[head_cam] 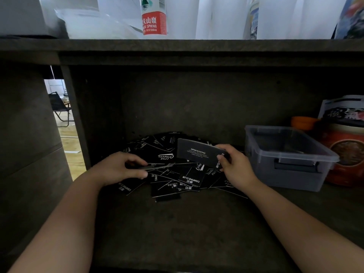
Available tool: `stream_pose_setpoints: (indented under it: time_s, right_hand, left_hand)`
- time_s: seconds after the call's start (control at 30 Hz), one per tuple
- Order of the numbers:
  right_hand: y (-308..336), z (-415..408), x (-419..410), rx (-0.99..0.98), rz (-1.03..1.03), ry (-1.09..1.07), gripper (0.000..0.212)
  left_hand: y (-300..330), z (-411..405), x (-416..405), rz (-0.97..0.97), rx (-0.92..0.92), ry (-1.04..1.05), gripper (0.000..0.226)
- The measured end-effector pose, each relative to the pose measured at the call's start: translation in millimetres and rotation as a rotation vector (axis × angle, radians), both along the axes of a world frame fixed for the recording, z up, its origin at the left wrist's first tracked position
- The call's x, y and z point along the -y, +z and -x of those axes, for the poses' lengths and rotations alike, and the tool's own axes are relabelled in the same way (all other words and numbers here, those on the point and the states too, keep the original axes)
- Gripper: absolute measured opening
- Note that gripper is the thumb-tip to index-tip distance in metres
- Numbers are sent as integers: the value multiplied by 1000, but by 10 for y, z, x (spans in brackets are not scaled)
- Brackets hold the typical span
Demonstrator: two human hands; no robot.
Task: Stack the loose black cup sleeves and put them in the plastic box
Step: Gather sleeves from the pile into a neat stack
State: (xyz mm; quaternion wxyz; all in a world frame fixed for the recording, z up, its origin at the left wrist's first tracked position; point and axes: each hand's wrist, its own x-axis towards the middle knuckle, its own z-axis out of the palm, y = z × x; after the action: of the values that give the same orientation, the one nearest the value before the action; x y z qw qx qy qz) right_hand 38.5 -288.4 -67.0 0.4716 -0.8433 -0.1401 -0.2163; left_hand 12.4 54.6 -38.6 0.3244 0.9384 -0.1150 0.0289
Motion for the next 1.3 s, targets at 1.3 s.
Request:
stream_pose_setpoints:
  time_s: [1.3]
  right_hand:
    - [53,211,-263,37,86,303,27]
  left_hand:
    - [-233,-92,1092,352,503,151,89]
